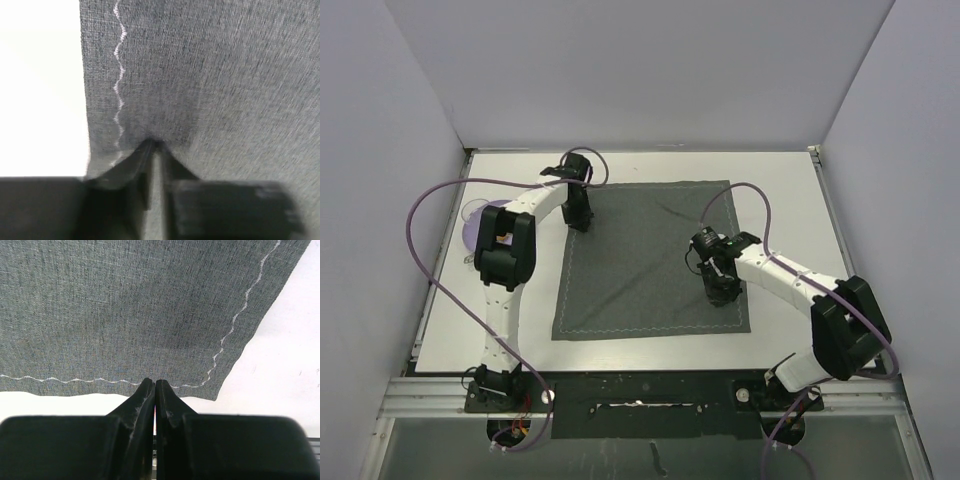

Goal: Set the dinner table for one person
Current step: Flatten out the napkin at the center of the board.

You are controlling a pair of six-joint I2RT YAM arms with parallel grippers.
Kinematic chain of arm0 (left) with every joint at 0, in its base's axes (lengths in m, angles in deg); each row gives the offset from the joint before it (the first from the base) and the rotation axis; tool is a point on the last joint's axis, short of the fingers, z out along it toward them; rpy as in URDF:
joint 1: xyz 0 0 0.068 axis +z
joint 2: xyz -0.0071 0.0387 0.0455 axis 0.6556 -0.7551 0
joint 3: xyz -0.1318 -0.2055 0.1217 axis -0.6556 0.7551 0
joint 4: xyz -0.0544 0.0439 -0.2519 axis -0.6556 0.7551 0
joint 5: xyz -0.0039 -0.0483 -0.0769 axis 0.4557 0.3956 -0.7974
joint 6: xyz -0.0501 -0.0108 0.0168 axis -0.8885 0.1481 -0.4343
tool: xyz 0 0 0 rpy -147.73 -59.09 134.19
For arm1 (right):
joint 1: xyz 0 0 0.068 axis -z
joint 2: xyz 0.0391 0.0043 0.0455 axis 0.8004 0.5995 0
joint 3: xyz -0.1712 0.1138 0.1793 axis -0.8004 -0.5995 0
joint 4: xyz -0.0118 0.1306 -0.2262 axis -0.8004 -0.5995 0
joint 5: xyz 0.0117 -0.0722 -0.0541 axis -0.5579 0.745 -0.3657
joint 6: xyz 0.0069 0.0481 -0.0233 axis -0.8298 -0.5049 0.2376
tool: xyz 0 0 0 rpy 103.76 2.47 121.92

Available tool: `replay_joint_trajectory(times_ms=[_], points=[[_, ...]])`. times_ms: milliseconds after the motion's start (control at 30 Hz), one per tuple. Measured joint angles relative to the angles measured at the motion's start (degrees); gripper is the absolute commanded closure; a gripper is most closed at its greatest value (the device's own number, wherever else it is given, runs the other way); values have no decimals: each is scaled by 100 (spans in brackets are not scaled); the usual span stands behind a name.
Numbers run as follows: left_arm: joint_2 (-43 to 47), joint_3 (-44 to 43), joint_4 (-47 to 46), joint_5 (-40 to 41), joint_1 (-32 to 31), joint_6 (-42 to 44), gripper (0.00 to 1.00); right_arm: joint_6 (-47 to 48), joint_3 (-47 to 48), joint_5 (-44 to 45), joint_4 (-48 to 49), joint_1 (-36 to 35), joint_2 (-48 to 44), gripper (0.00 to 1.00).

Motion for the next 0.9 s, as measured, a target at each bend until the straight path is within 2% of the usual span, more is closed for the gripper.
replay_joint_trajectory(times_ms=[533, 900], points=[[-809, -1318, 597, 223, 24, 55, 100, 22, 319, 269, -254, -31, -232, 100], [-820, -1340, 684, 422, 188, 57, 100, 44, 313, 350, -254, -13, 33, 100]])
